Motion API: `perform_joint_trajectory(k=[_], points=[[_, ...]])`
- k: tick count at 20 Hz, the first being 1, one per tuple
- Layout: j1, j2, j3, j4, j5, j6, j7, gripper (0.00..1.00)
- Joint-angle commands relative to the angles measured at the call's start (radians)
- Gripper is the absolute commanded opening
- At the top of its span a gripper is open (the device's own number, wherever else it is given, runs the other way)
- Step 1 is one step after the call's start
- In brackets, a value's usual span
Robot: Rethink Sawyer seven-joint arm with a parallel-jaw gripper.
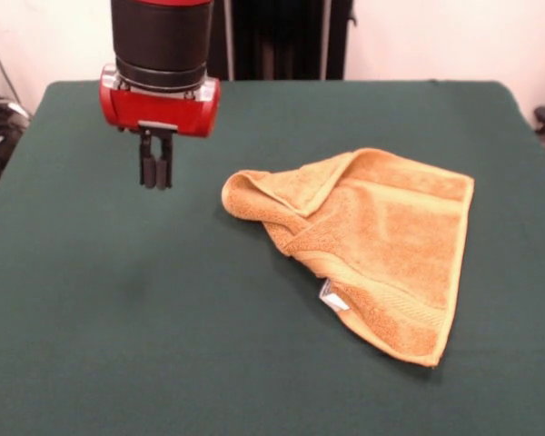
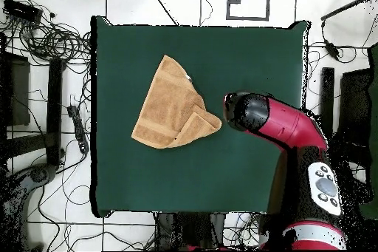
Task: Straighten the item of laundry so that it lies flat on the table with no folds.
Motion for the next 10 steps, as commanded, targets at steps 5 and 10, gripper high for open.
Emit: perform_joint_trajectory(k=[5, 10], points=[[0.038, 0.059, 0.048, -0.050, 0.087, 0.210, 0.243, 0.00], [0.051, 0.062, 0.036, -0.071, 0.102, 0.232, 0.259, 0.00]])
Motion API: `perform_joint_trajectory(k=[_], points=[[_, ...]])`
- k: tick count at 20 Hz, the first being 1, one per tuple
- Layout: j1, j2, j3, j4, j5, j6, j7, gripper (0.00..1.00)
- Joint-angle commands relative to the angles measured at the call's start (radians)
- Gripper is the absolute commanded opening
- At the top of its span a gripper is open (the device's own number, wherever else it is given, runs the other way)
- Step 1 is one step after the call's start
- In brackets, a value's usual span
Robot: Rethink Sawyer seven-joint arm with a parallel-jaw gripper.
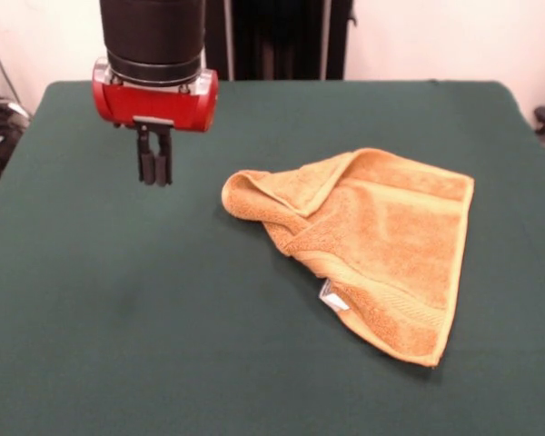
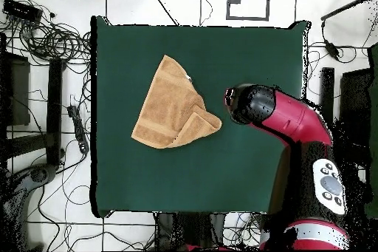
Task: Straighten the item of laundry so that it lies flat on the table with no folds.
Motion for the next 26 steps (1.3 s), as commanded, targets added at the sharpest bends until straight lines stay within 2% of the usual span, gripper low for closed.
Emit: perform_joint_trajectory(k=[1, 26], points=[[0.054, 0.062, 0.035, -0.030, 0.057, 0.158, 0.257, 0.00], [0.112, 0.071, 0.017, -0.020, 0.066, 0.144, 0.283, 0.00]])
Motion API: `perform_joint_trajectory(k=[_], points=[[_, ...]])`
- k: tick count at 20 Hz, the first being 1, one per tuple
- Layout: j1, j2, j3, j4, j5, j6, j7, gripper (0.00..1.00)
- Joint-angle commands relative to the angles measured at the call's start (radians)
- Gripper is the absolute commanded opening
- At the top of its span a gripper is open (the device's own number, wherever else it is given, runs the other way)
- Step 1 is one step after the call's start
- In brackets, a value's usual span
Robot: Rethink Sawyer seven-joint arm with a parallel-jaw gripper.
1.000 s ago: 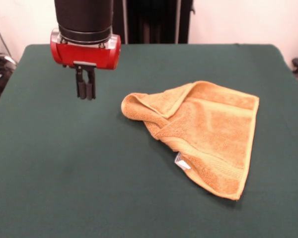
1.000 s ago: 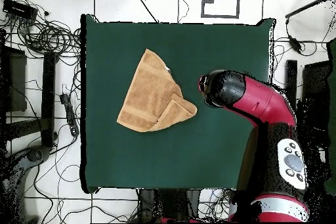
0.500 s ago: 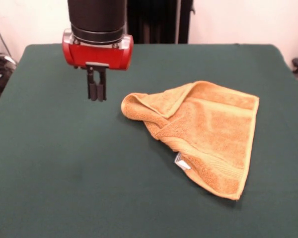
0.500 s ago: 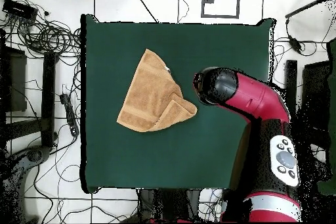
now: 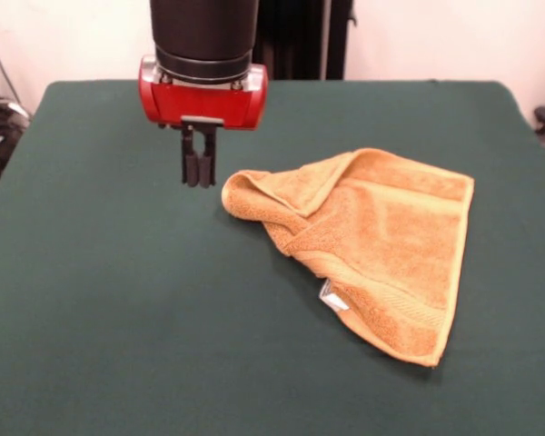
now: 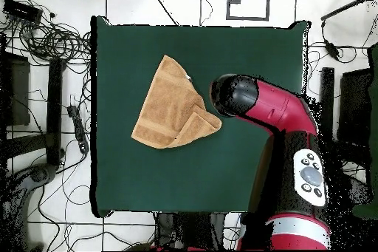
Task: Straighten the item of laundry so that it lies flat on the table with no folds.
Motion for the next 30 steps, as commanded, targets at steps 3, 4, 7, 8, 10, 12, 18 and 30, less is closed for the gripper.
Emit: perform_joint_trajectory(k=[3, 4, 7, 8, 10, 12, 18, 30], points=[[0.039, 0.072, 0.028, 0.025, 0.057, 0.087, 0.279, 0.00], [0.040, 0.072, 0.027, 0.028, 0.058, 0.086, 0.278, 0.00], [0.044, 0.069, 0.025, 0.033, 0.056, 0.082, 0.273, 0.00], [0.045, 0.070, 0.025, 0.033, 0.057, 0.083, 0.273, 0.00], [0.048, 0.071, 0.021, 0.033, 0.056, 0.082, 0.275, 0.00], [0.053, 0.071, 0.018, 0.030, 0.052, 0.084, 0.275, 0.00], [0.063, 0.070, 0.019, 0.032, 0.065, 0.089, 0.293, 0.00], [0.080, 0.077, 0.012, 0.031, 0.081, 0.087, 0.291, 0.00]])
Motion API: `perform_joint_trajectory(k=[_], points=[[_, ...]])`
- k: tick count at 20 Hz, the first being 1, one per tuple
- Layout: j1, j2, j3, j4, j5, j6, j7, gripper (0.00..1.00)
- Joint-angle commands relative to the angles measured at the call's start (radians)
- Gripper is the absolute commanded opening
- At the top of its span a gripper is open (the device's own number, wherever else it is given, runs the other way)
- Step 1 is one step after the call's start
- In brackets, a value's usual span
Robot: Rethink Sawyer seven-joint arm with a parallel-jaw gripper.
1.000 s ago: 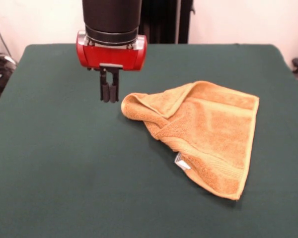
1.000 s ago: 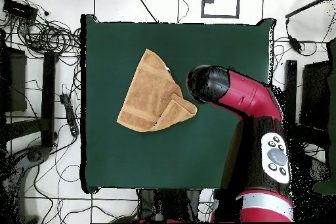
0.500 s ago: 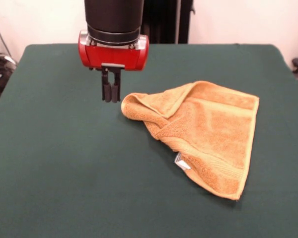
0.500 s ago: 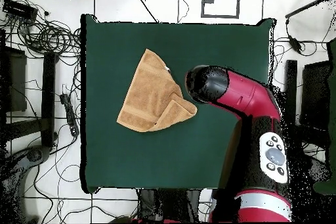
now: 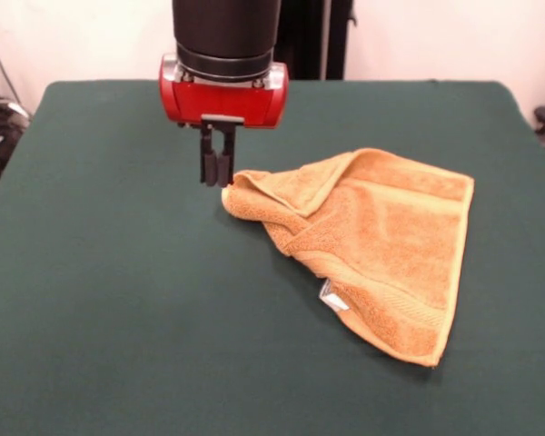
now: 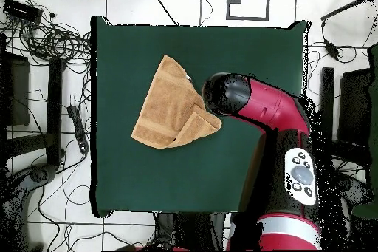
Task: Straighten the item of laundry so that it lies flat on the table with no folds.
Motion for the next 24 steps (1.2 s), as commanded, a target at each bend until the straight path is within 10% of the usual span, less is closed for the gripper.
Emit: perform_joint_trajectory(k=[1, 24], points=[[0.043, 0.077, 0.032, 0.031, 0.053, 0.087, 0.289, 0.00], [0.067, 0.089, 0.037, 0.028, 0.100, 0.059, 0.312, 0.00]])
